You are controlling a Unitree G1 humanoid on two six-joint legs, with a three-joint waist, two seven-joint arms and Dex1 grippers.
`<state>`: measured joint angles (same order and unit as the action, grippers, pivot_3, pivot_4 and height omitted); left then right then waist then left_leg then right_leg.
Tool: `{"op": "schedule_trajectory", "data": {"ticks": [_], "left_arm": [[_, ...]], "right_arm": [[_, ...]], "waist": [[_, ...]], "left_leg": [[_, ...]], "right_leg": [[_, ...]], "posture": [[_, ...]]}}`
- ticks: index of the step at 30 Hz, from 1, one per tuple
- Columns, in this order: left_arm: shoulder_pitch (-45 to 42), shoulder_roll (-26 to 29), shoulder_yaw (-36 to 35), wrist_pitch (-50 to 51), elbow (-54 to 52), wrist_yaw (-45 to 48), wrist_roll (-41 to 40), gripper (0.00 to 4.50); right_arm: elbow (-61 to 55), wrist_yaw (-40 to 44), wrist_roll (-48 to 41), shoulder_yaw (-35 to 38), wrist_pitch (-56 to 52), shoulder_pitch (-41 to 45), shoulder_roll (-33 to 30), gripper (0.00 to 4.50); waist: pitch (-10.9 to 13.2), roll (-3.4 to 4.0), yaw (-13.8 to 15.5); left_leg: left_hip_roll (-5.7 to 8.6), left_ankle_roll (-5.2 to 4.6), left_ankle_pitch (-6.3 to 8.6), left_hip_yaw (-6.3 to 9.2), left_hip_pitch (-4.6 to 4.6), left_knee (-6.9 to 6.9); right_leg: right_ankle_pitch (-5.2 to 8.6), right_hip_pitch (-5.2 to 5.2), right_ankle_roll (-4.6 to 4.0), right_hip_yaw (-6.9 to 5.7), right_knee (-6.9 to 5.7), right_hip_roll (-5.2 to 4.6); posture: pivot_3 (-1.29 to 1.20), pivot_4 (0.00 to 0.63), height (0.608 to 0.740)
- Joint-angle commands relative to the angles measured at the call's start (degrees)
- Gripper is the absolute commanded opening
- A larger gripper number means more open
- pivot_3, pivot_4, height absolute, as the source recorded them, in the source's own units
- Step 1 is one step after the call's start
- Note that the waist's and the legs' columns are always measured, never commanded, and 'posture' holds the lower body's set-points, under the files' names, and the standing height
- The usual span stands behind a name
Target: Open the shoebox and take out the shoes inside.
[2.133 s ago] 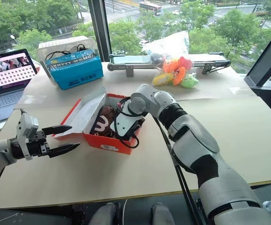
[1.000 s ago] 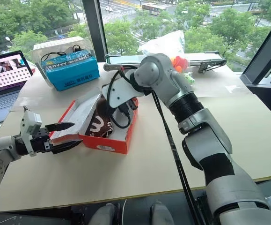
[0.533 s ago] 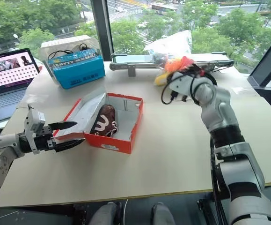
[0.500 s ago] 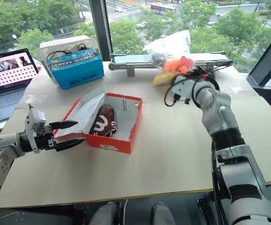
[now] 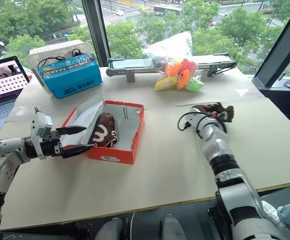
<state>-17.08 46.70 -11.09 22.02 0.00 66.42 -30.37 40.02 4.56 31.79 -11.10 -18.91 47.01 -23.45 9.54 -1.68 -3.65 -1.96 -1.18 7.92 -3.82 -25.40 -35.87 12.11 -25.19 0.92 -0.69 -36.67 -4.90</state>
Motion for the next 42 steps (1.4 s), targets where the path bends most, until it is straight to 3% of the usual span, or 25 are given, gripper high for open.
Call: {"op": "schedule_trajectory", "data": {"ticks": [1,5,6,13,20,26,35,38,42], "left_arm": [[-0.76,-0.19,-0.45,-1.14,-0.55,0.09,-0.04,4.5],[-0.84,-0.3,-0.48,-1.16,-0.58,0.14,-0.03,4.5],[-0.83,-0.29,-0.47,-1.19,-0.58,0.18,0.02,4.5],[-0.87,-0.19,-0.58,-1.32,-0.39,0.43,0.04,4.5],[-1.36,-0.31,-0.5,-1.72,0.44,0.72,0.08,4.5],[-1.72,-0.31,-0.5,-1.74,0.84,0.95,0.21,4.5],[-1.66,-0.34,-0.91,-1.51,0.45,0.63,0.55,4.5],[-1.62,-0.47,-0.9,-1.31,0.11,0.32,0.55,4.5],[-1.33,-0.6,-0.93,-0.74,-0.98,-0.3,0.39,4.5]], "right_arm": [[-2.43,0.41,-2.66,1.2,-2.65,0.84,2.14,1.21],[-0.23,1.17,-5.51,2.93,-3.58,-0.08,3.21,1.21],[-0.29,1.65,-6.3,3.35,-3.73,-0.43,3.34,1.79],[-7.88,8.1,-8.65,1.89,-7.09,-3.05,4.04,4.16],[-27.36,18.98,-14.54,3.06,-21.21,-6.33,6.18,4.16],[-37.3,21.97,-19.48,6.17,-31.67,-6.82,6.23,4.16],[-49.23,26.95,-31.44,12.36,-39.43,7.45,5.24,4.16],[-48.61,26.58,-36.35,13.55,-43.03,11.53,10.08,4.16],[-41.61,22.97,-45.02,18.86,-48.4,15.93,26.07,4.16]], "waist": [[-0.01,-0.07,0.04],[-0.06,-0.16,0.11],[-0.08,-0.19,0.1],[-0.18,-0.35,0.04],[-0.2,-0.38,-0.27],[-0.19,-0.37,0.81],[-0.08,-0.26,1.32],[-0.1,-0.29,1.25],[-0.1,-0.29,0.9]], "left_leg": [[-0.01,0.0,0.0,0.01,0.05,0.0],[-0.03,0.0,0.0,0.01,0.12,0.0],[-0.04,0.0,0.0,0.02,0.13,0.0],[-0.11,0.01,0.0,0.08,0.23,-0.02],[-0.27,0.01,0.01,0.23,0.25,-0.02],[-0.31,0.02,0.01,0.22,0.18,0.0],[-0.32,0.03,0.02,0.13,-0.07,0.03],[-0.53,0.04,0.09,0.13,-0.05,0.04],[-0.8,0.11,0.14,-0.07,0.01,0.01]], "right_leg": [[0.0,0.05,0.0,-0.01,0.01,0.0],[0.0,0.1,-0.01,-0.01,0.01,0.0],[0.0,0.11,-0.02,-0.02,0.01,0.0],[-0.01,0.2,0.02,0.0,0.02,-0.01],[-0.01,0.14,0.02,0.03,-0.01,0.06],[-0.01,0.06,-0.01,0.02,0.02,0.08],[-0.04,-0.25,-0.09,-0.03,0.01,0.0],[-0.01,-0.2,-0.35,-0.07,0.02,0.19],[0.0,-0.18,-0.61,-0.05,-0.08,0.57]], "posture": [[0.0,0.15,0.74],[0.0,0.15,0.74],[0.0,0.15,0.74],[0.0,0.15,0.74],[0.0,0.15,0.74],[0.0,0.15,0.74],[0.0,0.15,0.74],[0.0,0.15,0.74],[0.0,0.15,0.74]]}}
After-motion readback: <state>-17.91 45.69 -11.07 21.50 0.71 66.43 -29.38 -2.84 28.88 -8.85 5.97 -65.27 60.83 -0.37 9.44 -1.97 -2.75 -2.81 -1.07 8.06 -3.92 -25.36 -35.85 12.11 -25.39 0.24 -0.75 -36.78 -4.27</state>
